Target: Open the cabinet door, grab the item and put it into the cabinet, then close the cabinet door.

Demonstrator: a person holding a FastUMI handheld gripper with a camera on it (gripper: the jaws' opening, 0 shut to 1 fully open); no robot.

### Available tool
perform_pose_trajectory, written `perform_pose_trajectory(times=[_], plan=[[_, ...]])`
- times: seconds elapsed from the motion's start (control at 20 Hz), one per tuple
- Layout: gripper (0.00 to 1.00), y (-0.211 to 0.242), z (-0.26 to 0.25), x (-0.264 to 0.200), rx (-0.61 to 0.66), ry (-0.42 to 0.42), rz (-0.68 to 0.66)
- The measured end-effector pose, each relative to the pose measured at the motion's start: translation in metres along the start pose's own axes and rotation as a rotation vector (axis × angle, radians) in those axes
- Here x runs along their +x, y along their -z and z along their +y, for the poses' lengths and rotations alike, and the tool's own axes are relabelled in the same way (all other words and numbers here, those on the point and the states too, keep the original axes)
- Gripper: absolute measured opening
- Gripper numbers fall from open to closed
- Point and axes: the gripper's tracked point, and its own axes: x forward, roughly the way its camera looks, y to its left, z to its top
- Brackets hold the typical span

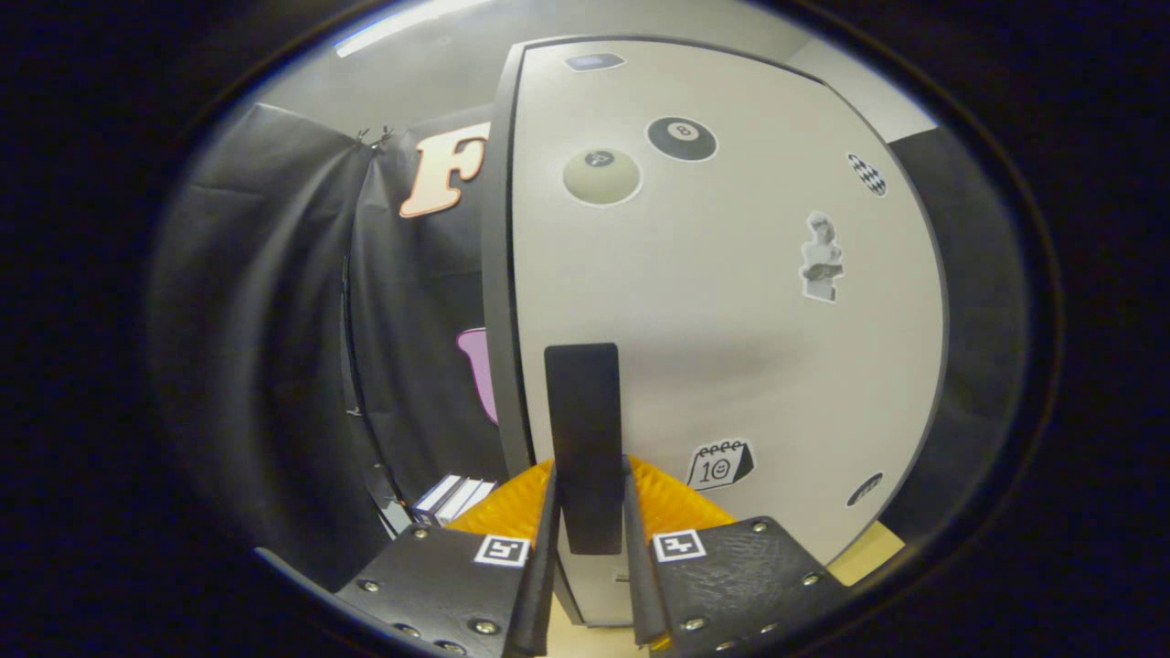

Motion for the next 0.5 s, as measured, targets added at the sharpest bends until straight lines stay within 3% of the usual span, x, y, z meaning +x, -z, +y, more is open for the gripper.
perform_pose_trajectory(times=[0.05, 0.1, 0.25, 0.3, 0.5], plan=[[0.35, 0.004, 0.002, -0.003, 0.008, -0.003, 0.01], [0.27, 0.001, 0.003, 0.0, 0.022, 0.006, 0.004], [0.26, 0.001, 0.002, -0.003, 0.027, 0.02, -0.011], [0.18, 0.0, 0.002, -0.007, 0.032, 0.017, -0.013], [0.18, 0.001, -0.001, -0.011, 0.038, 0.019, -0.02]])
